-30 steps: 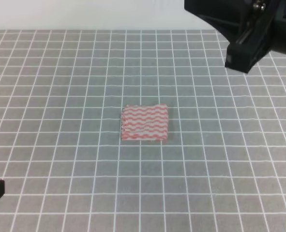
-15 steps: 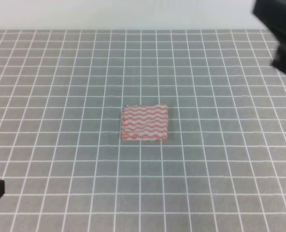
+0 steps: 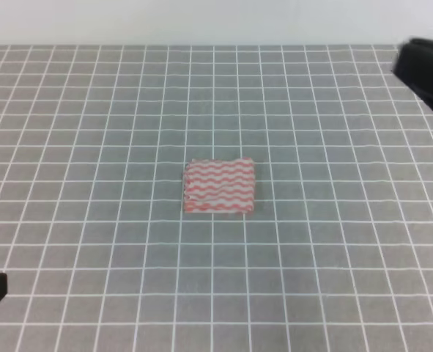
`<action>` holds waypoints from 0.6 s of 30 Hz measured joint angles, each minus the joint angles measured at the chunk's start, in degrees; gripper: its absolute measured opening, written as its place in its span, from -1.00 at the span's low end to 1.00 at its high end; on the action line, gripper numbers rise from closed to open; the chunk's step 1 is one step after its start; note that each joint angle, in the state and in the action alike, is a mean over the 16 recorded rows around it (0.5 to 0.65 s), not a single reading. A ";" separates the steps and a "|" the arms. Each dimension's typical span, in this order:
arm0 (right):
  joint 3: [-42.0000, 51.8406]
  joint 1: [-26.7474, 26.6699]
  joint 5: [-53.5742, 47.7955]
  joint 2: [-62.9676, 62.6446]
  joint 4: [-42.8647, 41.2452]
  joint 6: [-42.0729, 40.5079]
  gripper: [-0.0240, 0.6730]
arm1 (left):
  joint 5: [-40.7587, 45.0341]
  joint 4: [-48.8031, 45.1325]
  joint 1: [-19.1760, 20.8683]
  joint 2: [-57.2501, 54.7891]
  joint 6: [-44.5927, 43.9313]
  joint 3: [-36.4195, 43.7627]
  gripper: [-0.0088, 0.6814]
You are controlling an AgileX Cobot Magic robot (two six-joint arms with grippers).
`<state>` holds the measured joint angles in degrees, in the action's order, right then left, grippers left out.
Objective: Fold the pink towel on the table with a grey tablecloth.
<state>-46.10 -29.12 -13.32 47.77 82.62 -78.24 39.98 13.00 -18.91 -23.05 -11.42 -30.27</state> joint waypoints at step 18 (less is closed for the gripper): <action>17.09 0.57 14.99 -6.04 -4.68 -0.10 -0.98 | -0.36 0.01 0.03 -0.45 -0.09 -0.06 -0.98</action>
<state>-29.01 -28.55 1.67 41.74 77.94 -78.34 39.62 13.01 -18.88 -23.50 -11.51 -30.33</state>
